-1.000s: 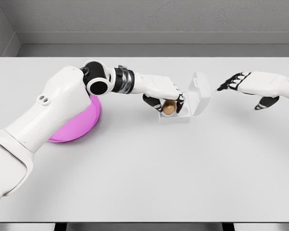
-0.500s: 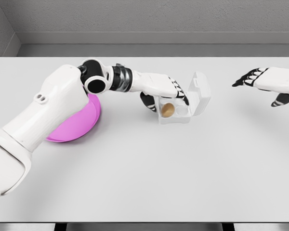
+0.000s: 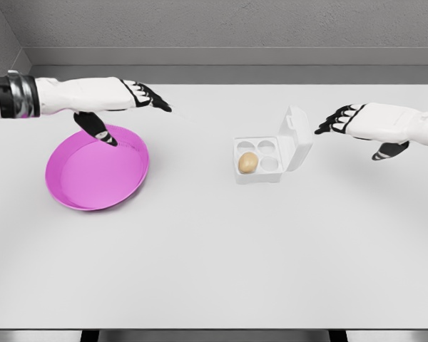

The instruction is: Pack egg into the box and close the box lid

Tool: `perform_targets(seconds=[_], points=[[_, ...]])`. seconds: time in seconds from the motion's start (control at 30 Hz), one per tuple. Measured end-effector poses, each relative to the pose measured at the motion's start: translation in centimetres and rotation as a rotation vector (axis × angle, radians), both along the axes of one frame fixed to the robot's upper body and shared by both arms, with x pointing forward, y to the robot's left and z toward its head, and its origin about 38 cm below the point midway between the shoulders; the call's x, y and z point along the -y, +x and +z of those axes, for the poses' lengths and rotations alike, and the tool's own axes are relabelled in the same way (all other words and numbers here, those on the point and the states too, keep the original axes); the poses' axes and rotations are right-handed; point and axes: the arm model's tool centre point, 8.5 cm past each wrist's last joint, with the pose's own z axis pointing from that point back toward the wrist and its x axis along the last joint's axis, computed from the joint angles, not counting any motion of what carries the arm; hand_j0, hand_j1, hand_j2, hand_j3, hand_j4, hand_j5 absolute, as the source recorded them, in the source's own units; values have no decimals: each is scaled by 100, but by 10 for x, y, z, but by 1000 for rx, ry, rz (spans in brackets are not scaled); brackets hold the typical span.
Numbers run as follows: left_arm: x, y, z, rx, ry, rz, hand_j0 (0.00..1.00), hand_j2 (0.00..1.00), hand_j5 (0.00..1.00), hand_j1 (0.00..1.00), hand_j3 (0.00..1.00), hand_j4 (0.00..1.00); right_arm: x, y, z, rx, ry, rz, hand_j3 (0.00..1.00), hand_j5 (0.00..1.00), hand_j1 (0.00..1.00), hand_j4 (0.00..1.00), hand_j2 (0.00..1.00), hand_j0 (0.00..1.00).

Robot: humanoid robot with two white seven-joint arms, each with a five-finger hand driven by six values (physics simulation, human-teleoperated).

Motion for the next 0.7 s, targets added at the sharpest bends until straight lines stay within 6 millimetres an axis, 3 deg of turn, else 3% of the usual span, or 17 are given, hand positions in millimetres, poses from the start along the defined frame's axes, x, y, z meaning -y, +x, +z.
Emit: perform_targets(seconds=[0.17,0.3,0.53,0.7], points=[[-43,-7,8,0,23,78,100,100,100,100,100,100,-20,-6,-2,1,-2,60,100,100,100,100,100,100],[-64,-9,16,9,35,121,100,100,100,100,100,100,-33,-11,-1,8,0,103,100,100,100,100,100,100],[-71,-10,18,10,39,138,100,100,100,100,100,100,-72,-15,1,29,49,194,100,100,100,100,100,100],[-72,-10,18,11,40,139,100,100,100,100,100,100,-85,-18,-3,22,58,225,100,100,100,100,100,100]])
